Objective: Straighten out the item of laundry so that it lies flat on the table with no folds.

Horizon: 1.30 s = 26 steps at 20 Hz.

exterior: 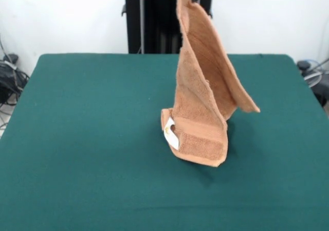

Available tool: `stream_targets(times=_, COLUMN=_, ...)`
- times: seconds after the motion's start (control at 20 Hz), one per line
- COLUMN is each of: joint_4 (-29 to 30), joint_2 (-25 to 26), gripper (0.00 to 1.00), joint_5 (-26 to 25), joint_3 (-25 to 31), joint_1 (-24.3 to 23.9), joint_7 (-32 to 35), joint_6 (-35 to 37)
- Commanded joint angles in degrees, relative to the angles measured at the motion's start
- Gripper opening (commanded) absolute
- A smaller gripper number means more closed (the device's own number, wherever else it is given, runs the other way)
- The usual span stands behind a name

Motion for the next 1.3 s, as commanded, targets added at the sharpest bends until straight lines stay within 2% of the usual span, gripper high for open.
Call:
stream_targets(times=0.05, joint_4=8.0, joint_2=1.0, gripper=0.00, joint_5=-5.6, joint_3=4.8, joint_1=-3.5, joint_7=-7.5, joint_6=-5.5)
stream_targets(times=0.25, joint_4=8.1, joint_2=3.1, gripper=0.00, joint_5=-9.2, joint_3=5.3, joint_1=-4.8, joint_7=-6.9, joint_6=-7.8)
stream_targets(times=0.5, joint_4=5.2, joint_2=5.6, gripper=0.00, joint_5=-15.9, joint_3=3.3, joint_1=-4.2, joint_7=-4.5, joint_6=-5.7)
stream_targets(times=0.75, joint_4=4.2, joint_2=8.2, gripper=0.00, joint_5=-20.0, joint_3=3.8, joint_1=-5.5, joint_7=-4.1, joint_6=-6.3)
stream_targets(times=1.05, joint_4=6.1, joint_2=10.7, gripper=0.00, joint_5=-22.4, joint_3=5.4, joint_1=-8.0, joint_7=-3.5, joint_6=-10.6)
stream_targets(times=1.3, joint_4=5.9, joint_2=11.8, gripper=0.00, joint_5=-25.0, joint_3=5.3, joint_1=-10.0, joint_7=-3.2, joint_6=-10.4)
